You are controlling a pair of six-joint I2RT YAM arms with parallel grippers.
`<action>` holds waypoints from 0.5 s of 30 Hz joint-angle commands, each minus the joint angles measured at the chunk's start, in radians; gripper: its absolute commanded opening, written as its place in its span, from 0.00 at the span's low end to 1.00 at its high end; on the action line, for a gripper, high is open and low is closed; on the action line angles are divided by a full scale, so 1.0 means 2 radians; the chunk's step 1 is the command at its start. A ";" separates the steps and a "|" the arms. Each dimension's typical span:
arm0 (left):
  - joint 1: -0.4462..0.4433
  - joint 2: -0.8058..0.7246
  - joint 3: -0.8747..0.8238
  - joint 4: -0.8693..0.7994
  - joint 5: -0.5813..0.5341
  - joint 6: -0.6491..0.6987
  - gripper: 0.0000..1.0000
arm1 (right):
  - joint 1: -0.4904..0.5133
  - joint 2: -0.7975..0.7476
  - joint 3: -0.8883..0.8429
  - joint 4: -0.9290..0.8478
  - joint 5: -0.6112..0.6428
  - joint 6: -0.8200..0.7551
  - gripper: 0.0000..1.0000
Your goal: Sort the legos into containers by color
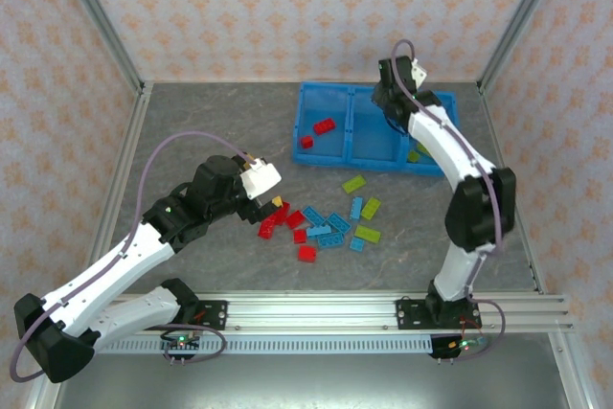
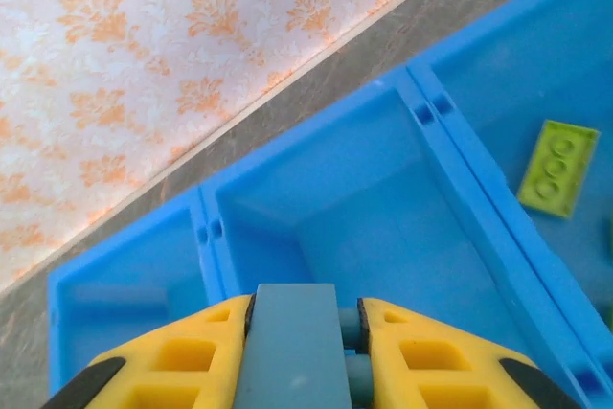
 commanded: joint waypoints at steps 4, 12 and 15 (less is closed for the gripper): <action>-0.005 0.001 -0.001 -0.003 -0.010 0.002 0.95 | -0.009 0.120 0.128 -0.060 -0.047 -0.014 0.30; -0.006 0.005 0.000 -0.002 -0.005 0.000 0.95 | -0.008 0.061 0.088 -0.073 -0.037 -0.006 0.56; -0.006 0.008 0.000 -0.002 -0.002 -0.001 0.95 | 0.005 0.001 0.024 -0.069 -0.024 -0.024 0.56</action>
